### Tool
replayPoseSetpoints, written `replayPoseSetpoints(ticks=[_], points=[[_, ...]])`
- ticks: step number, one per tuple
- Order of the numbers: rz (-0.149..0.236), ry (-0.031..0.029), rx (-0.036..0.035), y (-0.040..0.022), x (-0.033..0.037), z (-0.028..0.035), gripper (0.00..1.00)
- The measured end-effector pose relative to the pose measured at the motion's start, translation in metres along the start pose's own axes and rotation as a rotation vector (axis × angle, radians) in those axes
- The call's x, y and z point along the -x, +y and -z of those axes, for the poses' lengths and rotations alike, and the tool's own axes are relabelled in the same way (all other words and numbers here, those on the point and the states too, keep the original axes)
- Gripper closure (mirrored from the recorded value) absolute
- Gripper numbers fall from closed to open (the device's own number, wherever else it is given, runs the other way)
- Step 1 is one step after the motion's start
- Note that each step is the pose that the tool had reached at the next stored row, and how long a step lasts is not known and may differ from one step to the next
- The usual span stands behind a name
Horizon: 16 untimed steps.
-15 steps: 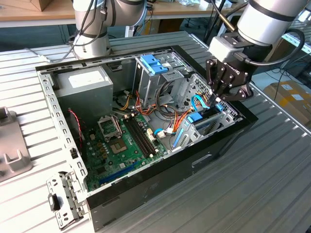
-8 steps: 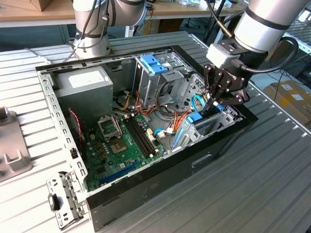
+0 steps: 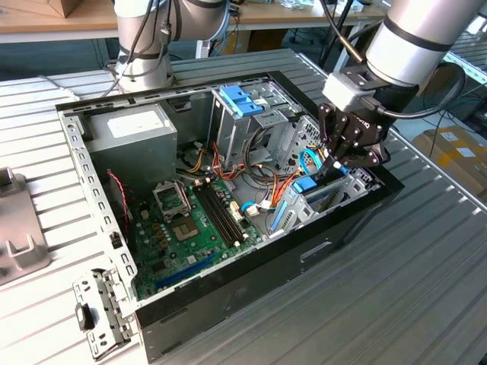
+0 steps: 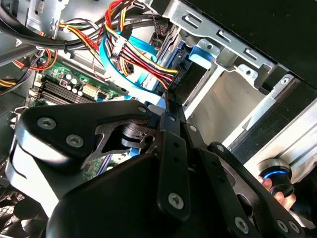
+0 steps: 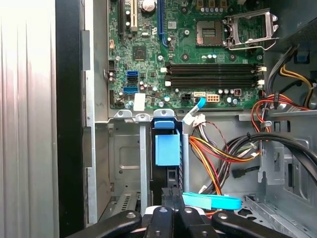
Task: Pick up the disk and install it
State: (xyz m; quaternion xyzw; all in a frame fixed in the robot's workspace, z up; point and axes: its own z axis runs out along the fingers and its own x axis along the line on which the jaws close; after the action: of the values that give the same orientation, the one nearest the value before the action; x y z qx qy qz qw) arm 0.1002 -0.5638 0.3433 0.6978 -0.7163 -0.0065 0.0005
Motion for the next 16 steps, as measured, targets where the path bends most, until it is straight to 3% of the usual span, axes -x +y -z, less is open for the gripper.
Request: replayPoseSetpoints(ticks=[2, 5, 10, 16], points=[[0.000, -0.0020, -0.0002, -0.0005, 0.0000, 0.0037, 0.89], [0.000, 0.0000, 0.0001, -0.0022, 0.0001, 0.0117, 0.89], [0.000, 0.0003, 0.0001, -0.0108, 0.0005, 0.0166, 0.89], [0.000, -0.0042, 0.0019, -0.0312, 0.0010, 0.0245, 0.89]])
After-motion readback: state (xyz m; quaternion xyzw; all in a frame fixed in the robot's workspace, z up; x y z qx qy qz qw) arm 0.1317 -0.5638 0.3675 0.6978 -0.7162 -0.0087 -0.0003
